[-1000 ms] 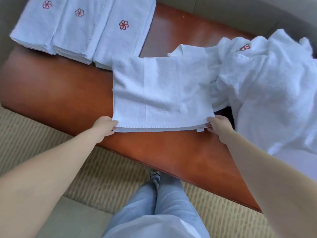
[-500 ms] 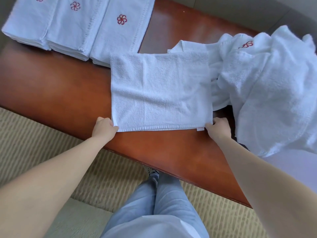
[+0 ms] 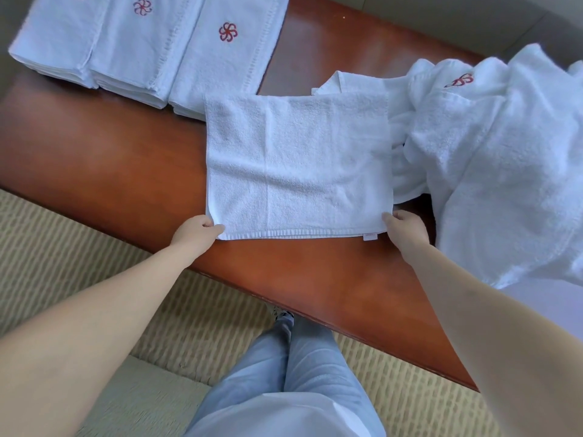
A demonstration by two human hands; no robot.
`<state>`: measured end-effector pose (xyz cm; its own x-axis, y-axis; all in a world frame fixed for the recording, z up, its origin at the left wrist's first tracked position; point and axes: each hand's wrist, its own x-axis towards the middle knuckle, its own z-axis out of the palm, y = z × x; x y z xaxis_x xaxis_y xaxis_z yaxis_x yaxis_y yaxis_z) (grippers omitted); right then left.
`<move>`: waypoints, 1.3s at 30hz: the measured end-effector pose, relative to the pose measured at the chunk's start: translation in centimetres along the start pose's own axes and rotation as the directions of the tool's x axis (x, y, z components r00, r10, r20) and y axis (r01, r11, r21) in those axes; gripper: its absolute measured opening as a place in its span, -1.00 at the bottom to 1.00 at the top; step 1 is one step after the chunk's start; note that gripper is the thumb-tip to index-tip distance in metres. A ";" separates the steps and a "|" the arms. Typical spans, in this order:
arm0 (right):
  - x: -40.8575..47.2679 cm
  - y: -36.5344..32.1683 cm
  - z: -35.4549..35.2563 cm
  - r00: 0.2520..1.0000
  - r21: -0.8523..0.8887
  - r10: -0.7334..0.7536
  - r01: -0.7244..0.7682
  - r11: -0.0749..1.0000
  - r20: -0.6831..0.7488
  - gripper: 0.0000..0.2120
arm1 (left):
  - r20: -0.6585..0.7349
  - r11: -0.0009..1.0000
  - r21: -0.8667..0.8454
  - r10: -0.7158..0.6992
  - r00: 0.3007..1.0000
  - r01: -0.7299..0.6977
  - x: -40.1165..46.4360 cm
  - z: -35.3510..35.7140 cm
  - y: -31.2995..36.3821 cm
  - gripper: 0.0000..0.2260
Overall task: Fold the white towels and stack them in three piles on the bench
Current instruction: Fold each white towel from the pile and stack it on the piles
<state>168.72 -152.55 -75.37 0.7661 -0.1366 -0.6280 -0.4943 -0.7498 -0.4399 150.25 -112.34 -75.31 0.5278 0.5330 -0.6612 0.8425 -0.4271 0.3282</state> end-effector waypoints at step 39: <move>-13.9 -22.4 -21.1 0.988 0.886 -0.153 0.088 0.456 -0.020 -0.85 | 0.013 0.096 -0.995 0.119 0.993 0.002 -14.0 -26.1 17.0 -0.84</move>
<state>177.77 -147.51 -43.23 0.8405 -0.0334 -0.5408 -0.5217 0.2199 -0.8243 160.00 -108.04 -42.85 0.6231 0.4685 -0.6263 0.1886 0.6871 0.7016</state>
